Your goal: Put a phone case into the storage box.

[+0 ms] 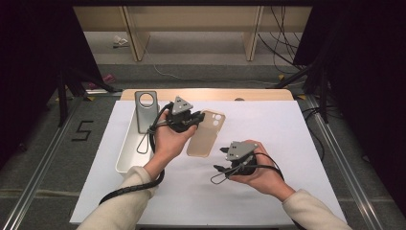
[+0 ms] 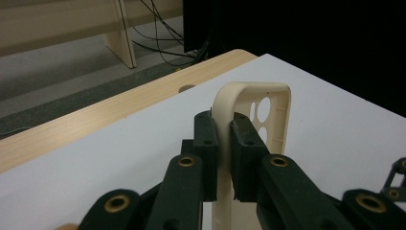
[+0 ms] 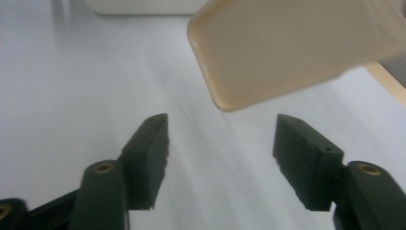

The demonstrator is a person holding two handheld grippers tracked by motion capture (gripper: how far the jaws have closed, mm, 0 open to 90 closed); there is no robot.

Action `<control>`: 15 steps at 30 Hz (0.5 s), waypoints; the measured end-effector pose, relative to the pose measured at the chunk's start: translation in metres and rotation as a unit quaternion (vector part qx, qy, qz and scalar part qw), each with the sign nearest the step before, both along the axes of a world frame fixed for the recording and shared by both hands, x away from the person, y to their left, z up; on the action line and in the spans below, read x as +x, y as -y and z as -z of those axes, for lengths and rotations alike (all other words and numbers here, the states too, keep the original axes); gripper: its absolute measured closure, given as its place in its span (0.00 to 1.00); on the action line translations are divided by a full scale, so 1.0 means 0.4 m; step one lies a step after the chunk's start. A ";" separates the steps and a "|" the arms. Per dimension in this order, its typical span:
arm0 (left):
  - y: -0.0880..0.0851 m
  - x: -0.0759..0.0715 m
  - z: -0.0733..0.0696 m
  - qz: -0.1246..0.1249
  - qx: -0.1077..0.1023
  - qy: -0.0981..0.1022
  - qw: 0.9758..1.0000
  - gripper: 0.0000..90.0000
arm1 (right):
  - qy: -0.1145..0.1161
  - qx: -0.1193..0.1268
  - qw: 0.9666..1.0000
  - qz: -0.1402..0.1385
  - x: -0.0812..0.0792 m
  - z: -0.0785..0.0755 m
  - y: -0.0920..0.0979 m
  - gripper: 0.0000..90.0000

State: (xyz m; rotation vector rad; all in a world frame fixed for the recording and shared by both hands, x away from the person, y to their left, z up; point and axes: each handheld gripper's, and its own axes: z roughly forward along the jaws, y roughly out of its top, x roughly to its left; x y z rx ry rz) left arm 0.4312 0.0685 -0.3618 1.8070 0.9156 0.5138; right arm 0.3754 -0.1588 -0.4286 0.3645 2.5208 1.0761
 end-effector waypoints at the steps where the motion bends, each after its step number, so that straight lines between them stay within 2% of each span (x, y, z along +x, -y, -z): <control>1: -0.005 -0.001 -0.001 -0.002 -0.002 0.002 1.000 0.92 | -0.003 0.008 1.000 0.008 0.001 0.000 0.006 0.41; 7: -0.038 -0.006 -0.009 -0.007 -0.015 0.011 1.000 0.92 | -0.022 0.041 0.998 0.037 0.009 0.002 0.038 0.34; 15: -0.080 -0.012 -0.027 -0.016 -0.038 0.022 0.999 0.92 | -0.033 0.073 0.995 0.066 0.017 0.002 0.074 0.28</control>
